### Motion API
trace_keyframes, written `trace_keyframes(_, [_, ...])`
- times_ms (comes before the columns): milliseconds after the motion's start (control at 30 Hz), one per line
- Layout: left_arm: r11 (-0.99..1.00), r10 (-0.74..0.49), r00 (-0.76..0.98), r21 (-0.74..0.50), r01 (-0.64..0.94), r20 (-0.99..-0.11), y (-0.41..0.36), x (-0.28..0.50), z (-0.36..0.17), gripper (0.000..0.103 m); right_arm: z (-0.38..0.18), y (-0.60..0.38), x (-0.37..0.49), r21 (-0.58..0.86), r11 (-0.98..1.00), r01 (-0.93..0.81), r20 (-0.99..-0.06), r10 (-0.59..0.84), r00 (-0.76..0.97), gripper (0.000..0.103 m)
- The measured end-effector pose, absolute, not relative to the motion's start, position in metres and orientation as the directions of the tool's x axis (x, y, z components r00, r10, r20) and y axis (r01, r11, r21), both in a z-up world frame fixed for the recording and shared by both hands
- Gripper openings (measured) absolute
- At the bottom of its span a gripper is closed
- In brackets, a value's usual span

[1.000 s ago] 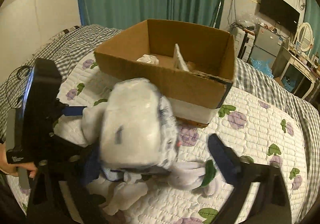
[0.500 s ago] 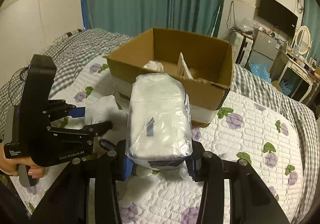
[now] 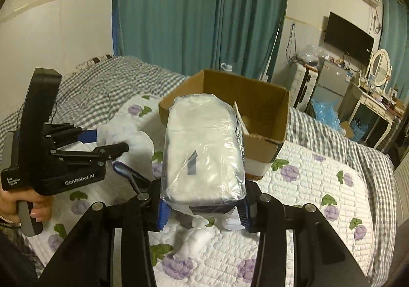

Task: Organize soft objects
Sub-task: 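Lift and carry the sock and wrapped pack with both tools over the box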

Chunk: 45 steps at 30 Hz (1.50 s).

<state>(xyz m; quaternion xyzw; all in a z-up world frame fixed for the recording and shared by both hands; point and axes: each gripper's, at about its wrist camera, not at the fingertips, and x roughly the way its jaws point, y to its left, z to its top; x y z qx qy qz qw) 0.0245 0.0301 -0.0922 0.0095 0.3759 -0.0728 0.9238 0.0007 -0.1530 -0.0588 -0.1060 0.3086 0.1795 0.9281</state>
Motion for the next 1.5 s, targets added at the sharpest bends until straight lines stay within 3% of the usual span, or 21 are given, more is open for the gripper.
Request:
trace_keyframes(800, [0.994, -0.110, 0.907, -0.033, 0.106, -0.406, 0.066, -0.022, 0.023, 0.041, 0.047, -0.145, -0.045, -0.135, 0.916, -0.377, -0.396, 0.299, 0.868, 0.042])
trace_keyframes(1167, [0.990, -0.142, 0.922, -0.044, 0.135, -0.361, 0.063, 0.013, 0.036, 0.042, 0.056, -0.159, 0.002, -0.138, 0.923, -0.359, -0.350, 0.294, 0.890, 0.042])
trace_keyframes(1500, [0.988, -0.150, 0.919, -0.039, 0.146, -0.365, 0.045, 0.060, 0.030, 0.042, 0.037, -0.173, 0.060, -0.136, 0.925, -0.355, -0.379, 0.282, 0.881, 0.042])
